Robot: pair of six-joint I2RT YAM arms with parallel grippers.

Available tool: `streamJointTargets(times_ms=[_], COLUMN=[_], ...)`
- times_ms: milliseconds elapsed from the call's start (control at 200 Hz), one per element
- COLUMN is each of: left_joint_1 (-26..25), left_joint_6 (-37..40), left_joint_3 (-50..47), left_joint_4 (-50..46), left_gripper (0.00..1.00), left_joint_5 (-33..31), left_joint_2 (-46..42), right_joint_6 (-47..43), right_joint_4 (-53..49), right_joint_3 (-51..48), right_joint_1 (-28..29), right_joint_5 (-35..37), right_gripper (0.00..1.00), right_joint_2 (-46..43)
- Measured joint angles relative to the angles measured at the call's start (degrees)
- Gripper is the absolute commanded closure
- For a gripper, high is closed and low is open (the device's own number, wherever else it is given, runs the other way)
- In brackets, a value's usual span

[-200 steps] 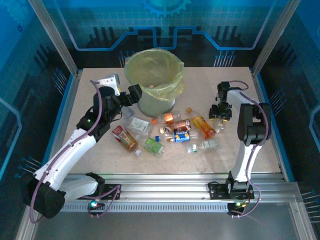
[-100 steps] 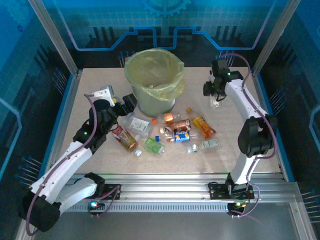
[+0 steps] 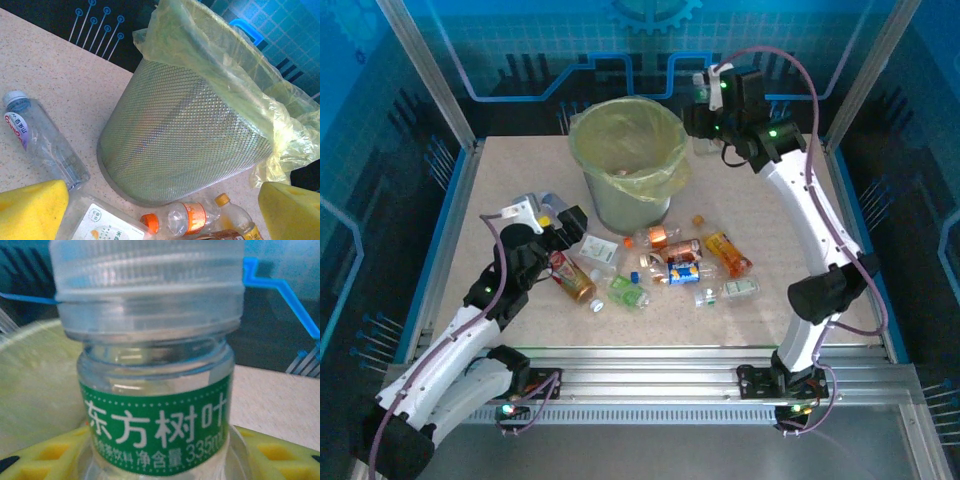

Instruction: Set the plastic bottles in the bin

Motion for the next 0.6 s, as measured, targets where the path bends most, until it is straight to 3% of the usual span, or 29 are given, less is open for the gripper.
streamJointTargets(times_ms=[365, 600], left_joint_1=[0.0, 0.04], left_joint_6=[-0.46, -0.46], left_joint_3=[-1.75, -2.03], left_joint_4=[0.63, 0.74], left_gripper=[0.01, 0.01], left_joint_5=[0.48, 0.46], left_joint_2=[0.0, 0.0], right_joint_6=[-2.36, -5.16], right_joint_4=[2.8, 2.8], right_joint_3=[18.25, 22.47], right_joint_1=[5.25, 7.61], right_joint_5=[-5.49, -7.96], right_gripper=[0.73, 0.73], right_joint_2=[16.31, 23.65])
